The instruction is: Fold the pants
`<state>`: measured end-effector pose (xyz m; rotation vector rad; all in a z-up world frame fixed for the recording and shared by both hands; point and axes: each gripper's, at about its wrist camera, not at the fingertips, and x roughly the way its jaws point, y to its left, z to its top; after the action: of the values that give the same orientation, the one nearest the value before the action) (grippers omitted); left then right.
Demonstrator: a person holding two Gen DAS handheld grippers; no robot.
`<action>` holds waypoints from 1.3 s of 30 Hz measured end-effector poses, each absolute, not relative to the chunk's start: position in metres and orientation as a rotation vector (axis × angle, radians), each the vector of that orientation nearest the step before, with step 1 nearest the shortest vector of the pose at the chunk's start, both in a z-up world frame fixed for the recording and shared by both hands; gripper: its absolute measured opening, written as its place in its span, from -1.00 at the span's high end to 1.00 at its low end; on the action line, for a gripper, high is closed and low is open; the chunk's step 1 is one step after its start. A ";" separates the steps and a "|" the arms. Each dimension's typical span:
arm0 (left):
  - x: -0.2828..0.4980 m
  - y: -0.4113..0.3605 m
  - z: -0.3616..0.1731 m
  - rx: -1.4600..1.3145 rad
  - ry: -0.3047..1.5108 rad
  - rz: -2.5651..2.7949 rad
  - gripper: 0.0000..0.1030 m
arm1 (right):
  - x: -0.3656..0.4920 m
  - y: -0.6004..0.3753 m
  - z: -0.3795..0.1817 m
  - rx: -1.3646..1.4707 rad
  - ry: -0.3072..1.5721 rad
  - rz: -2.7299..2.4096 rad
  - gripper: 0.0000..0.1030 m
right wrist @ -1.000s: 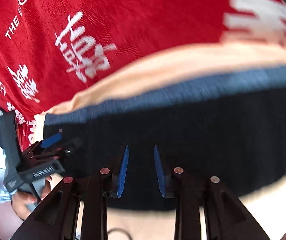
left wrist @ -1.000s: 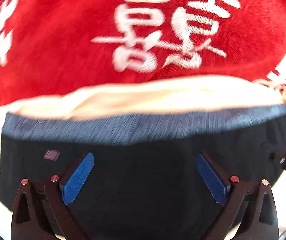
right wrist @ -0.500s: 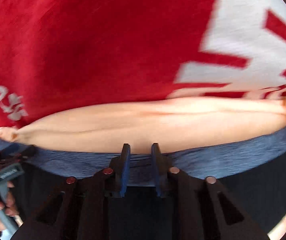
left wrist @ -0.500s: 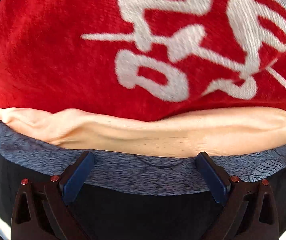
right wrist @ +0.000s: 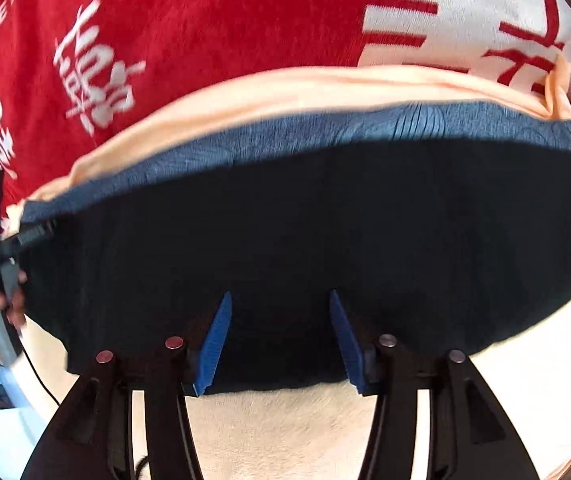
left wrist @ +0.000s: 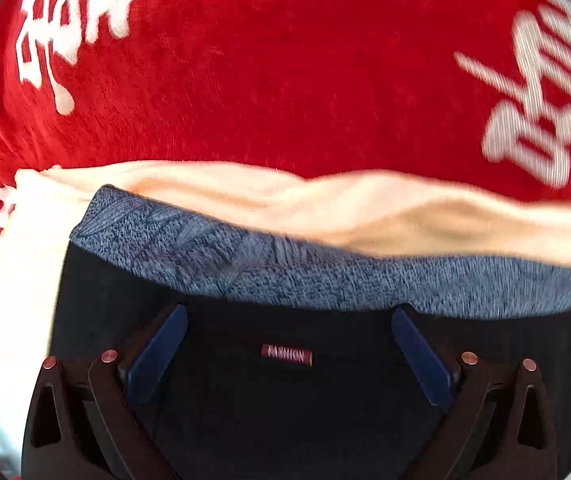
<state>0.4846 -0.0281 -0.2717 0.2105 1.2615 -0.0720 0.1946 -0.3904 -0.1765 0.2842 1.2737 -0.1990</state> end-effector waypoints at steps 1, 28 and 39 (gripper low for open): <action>0.492 -0.030 -0.270 0.275 1.244 -0.043 -1.00 | 0.194 -0.389 -0.176 0.283 1.277 -0.196 -0.17; 0.389 -0.146 -0.263 0.359 1.307 -0.439 -1.00 | 0.057 -0.497 -0.151 0.660 1.244 -0.443 -0.18; 0.406 -0.141 -0.291 0.343 1.316 -0.369 -1.00 | 0.052 -0.622 -0.137 0.718 1.034 -0.680 -0.09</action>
<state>0.4057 -0.1407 -0.2910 0.3430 1.3159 -0.3688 0.0518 -0.6217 -0.1373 0.7177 1.0339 -0.6797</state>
